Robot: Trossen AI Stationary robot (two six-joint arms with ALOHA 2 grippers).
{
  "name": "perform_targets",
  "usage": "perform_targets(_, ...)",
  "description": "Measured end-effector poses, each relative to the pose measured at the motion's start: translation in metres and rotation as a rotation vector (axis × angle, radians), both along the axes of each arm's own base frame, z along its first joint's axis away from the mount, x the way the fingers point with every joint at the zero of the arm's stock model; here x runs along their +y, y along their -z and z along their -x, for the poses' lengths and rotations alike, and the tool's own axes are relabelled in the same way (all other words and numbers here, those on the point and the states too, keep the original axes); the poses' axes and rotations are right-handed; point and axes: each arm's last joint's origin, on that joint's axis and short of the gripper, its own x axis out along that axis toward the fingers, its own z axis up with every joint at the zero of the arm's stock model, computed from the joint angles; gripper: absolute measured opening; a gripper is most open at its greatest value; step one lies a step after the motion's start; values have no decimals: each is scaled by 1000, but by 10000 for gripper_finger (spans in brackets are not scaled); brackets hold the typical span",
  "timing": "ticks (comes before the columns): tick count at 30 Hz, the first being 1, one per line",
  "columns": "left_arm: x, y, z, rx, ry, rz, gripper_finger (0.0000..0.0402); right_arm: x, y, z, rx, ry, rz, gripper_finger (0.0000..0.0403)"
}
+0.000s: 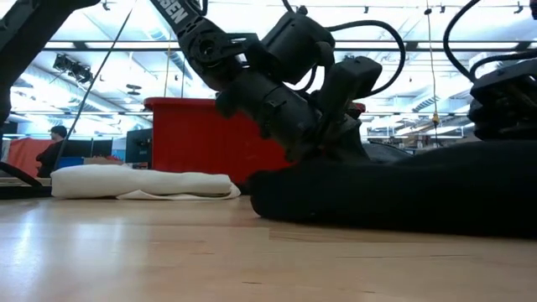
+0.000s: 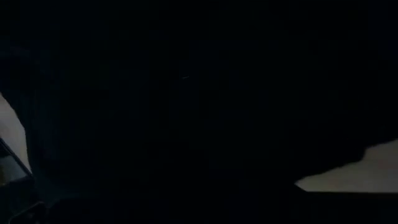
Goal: Fold laundry
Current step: Stack the black shirt on top of the gray folded short
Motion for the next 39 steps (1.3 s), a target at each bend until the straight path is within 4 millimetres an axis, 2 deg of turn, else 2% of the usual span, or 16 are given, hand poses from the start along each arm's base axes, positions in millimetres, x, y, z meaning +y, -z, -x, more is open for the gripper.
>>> perform_targets(7,18,-28,-1,-100,24,-26,31,3,-19,-11,-93,-18,14,26)
perform_targets(13,33,-61,2,-182,34,-12,31,1,-40,-20,-193,25,29,26)
perform_targets(18,48,-98,11,-237,37,-50,31,-3,-59,-22,-185,72,64,26)
perform_targets(21,58,-93,17,-135,23,-58,31,-5,-57,-19,-117,92,18,26)
perform_targets(26,66,-61,27,91,18,-78,31,-5,-47,-16,-9,160,-2,27)
perform_targets(29,66,-54,28,134,20,-76,31,-5,-43,-16,18,192,-3,55)
perform_targets(32,66,-56,29,148,-4,-38,46,-5,-43,-16,22,199,-13,107)
perform_targets(39,68,-84,40,152,-21,-7,190,-5,-51,-10,15,174,-49,253)
